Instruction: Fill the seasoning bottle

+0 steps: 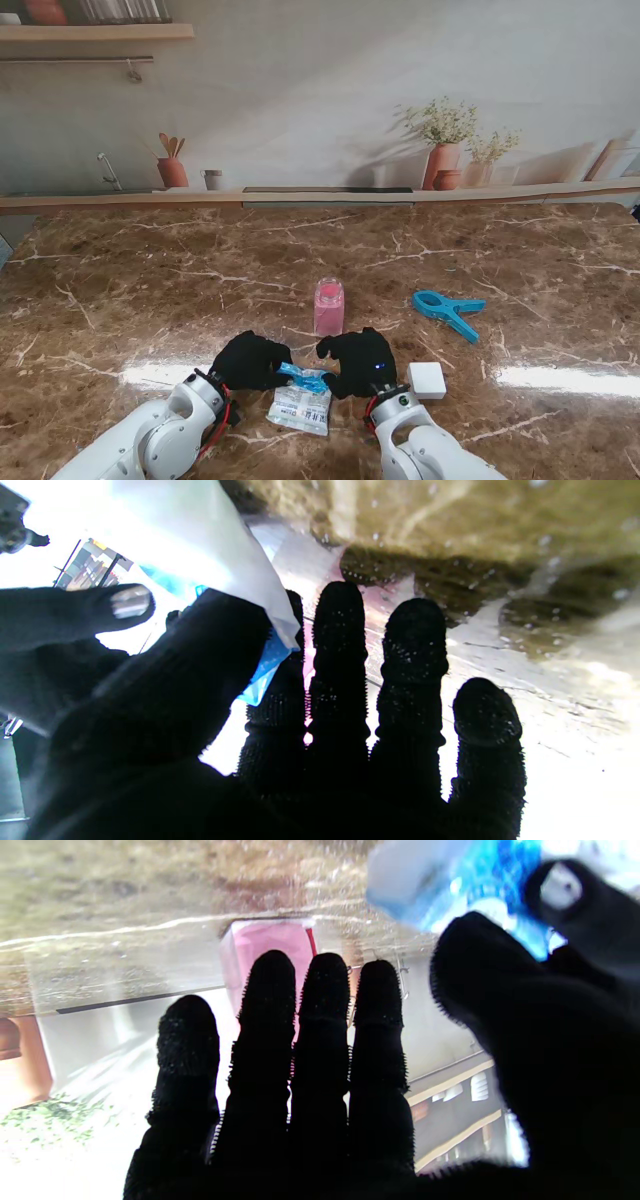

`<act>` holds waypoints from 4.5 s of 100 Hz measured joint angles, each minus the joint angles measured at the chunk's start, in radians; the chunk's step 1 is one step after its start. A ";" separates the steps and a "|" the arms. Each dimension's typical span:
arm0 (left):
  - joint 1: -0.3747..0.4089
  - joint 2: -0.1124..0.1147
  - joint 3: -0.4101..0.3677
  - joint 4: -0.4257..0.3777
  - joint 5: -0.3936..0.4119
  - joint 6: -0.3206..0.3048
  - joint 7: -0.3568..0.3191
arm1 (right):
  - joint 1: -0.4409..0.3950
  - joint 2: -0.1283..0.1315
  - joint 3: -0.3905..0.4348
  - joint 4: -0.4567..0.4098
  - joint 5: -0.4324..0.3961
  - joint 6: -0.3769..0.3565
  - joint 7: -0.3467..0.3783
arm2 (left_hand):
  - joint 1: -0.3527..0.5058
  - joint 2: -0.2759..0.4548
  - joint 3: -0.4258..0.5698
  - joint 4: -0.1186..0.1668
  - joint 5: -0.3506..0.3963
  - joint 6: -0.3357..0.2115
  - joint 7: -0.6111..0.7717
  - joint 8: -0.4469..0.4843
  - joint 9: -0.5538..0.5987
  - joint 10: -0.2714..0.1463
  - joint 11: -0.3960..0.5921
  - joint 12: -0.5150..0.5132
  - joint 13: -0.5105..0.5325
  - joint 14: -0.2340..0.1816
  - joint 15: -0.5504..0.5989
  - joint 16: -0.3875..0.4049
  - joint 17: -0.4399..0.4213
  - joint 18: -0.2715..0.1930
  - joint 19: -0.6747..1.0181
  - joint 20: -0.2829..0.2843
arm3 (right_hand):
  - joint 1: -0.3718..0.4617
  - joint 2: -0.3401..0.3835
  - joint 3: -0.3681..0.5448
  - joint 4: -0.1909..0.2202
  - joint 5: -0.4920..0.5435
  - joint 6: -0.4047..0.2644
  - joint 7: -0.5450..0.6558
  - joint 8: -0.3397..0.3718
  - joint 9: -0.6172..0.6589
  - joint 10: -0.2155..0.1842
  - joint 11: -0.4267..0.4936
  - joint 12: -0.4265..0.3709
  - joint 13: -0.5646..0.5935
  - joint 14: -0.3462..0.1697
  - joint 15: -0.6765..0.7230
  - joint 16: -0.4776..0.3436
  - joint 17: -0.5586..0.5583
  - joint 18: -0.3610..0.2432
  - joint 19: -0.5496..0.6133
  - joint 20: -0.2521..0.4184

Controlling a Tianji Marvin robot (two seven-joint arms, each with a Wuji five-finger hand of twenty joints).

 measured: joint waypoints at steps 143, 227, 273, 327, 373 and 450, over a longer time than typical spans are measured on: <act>0.165 -0.025 -0.216 -0.202 -0.054 0.018 0.059 | -0.064 0.059 0.376 -0.075 -0.246 0.401 0.365 | -0.210 0.132 -0.127 0.098 -0.170 0.072 -0.412 0.099 -0.384 0.054 -0.085 -0.212 -0.366 0.031 -0.409 -0.165 -0.305 -0.029 -0.453 -0.155 | -0.081 0.063 -0.051 0.000 -0.071 0.047 -0.053 0.017 -0.107 0.005 -0.072 -0.064 -0.087 0.014 -0.193 -0.093 -0.095 0.016 -0.204 -0.049; 0.195 -0.031 -0.262 -0.300 -0.029 0.069 0.096 | 0.136 0.035 0.248 0.237 0.001 0.364 0.178 | -0.210 0.195 -0.203 0.108 -0.177 0.078 -0.423 0.104 -0.395 0.057 -0.093 -0.222 -0.378 0.032 -0.429 -0.197 -0.326 -0.043 -0.483 -0.205 | 0.102 0.109 0.000 -0.062 0.030 -0.069 0.381 -0.182 0.172 -0.024 0.083 0.139 0.098 -0.006 0.164 0.033 0.064 0.016 0.031 -0.014; 0.185 -0.031 -0.266 -0.376 -0.104 0.082 0.064 | 0.064 0.007 0.365 0.106 -0.082 0.285 -0.041 | -0.210 0.217 -0.274 0.109 -0.173 0.140 -0.471 0.095 -0.395 0.093 -0.116 -0.239 -0.378 0.033 -0.429 -0.197 -0.283 -0.042 -0.415 -0.166 | 0.102 0.090 0.035 -0.065 0.065 -0.109 0.376 0.026 0.173 -0.024 0.129 0.222 0.109 -0.008 0.273 0.083 0.093 0.003 0.106 0.011; 0.062 -0.009 -0.202 -0.551 -0.483 0.288 -0.297 | -0.081 0.030 0.392 -0.229 -0.299 0.163 -0.259 | -0.158 0.340 -0.740 0.152 -0.315 0.314 -0.735 -0.041 -0.574 0.189 -0.207 -0.364 -0.425 0.072 -0.502 -0.279 -0.283 -0.065 -0.397 -0.143 | 0.102 0.090 0.035 -0.065 0.066 -0.109 0.368 0.039 0.173 -0.024 0.129 0.224 0.109 -0.009 0.275 0.084 0.097 -0.005 0.107 0.011; -0.067 -0.019 -0.091 -0.512 -0.543 0.342 -0.331 | -0.069 0.036 0.299 -0.289 -0.331 0.141 -0.293 | -0.152 0.339 -0.740 0.152 -0.298 0.304 -0.698 -0.025 -0.543 0.189 -0.165 -0.376 -0.427 0.073 -0.481 -0.239 -0.287 -0.075 -0.402 -0.118 | 0.102 0.090 0.035 -0.065 0.066 -0.109 0.368 0.040 0.173 -0.024 0.129 0.225 0.109 -0.012 0.275 0.084 0.101 -0.006 0.107 0.011; -0.100 -0.097 -0.029 -0.440 -0.746 0.405 -0.169 | -0.091 0.035 0.284 -0.309 -0.331 0.158 -0.205 | 0.108 0.140 0.154 -0.026 -0.069 0.209 -0.079 0.229 -0.059 0.148 0.086 0.126 -0.090 0.124 -0.036 0.034 -0.197 -0.086 -0.177 -0.014 | -0.059 0.208 -0.104 0.053 -0.202 0.059 0.019 0.137 -0.216 -0.026 0.090 0.099 -0.203 -0.026 -0.002 0.018 -0.164 -0.022 -0.124 0.011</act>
